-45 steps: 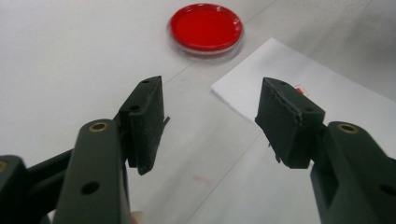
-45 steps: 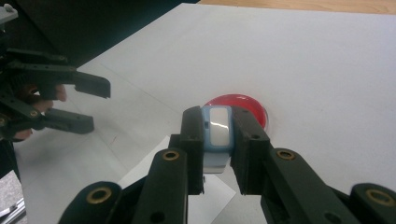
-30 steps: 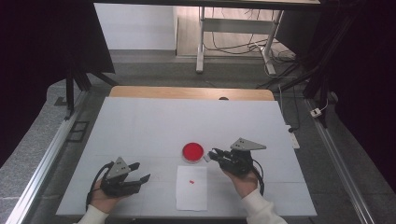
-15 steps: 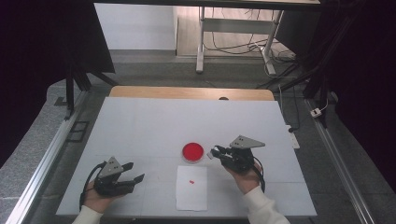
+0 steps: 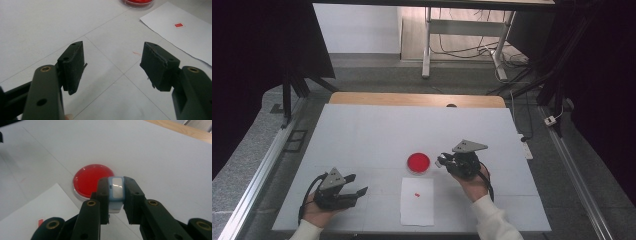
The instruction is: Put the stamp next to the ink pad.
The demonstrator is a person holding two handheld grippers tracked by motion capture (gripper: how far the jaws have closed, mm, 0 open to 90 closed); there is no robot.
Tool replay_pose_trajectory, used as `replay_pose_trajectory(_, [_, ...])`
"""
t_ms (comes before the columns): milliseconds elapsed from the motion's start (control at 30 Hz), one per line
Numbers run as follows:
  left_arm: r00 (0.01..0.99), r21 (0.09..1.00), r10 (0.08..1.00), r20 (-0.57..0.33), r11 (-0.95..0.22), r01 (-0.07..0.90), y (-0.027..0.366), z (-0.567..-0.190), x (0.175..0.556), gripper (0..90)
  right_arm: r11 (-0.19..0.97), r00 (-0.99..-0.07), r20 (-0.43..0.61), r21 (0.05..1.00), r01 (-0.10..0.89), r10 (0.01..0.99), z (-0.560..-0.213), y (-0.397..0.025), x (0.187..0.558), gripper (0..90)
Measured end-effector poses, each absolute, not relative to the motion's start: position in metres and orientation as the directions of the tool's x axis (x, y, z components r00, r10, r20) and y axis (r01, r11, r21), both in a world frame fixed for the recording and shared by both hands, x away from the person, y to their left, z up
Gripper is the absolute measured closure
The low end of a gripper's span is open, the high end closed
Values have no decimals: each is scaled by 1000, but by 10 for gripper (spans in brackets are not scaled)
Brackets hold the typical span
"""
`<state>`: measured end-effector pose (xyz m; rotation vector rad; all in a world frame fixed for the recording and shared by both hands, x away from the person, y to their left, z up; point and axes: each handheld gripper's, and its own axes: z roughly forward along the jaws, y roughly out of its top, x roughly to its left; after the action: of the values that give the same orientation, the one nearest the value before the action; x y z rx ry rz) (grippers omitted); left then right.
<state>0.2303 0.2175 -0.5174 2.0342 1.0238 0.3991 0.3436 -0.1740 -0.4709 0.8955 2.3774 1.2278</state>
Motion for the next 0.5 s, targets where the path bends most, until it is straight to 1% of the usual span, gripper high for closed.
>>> replay_pose_trajectory(67, [621, 777, 780, -71, -348, 525, 217, -517, 230, 350, 457, -753, -17, 803, 382, 658, -472, -171, 347, 752])
replay_pose_trajectory(267, [622, 770, 779, -73, -352, 532, 217, -519, 232, 347, 494, -752, -25, 768, 407, 659, -479, -169, 358, 752])
replay_pose_trajectory(500, [622, 764, 780, -71, -358, 537, 217, -520, 232, 343, 510, -751, -29, 751, 419, 660, -485, -166, 366, 751])
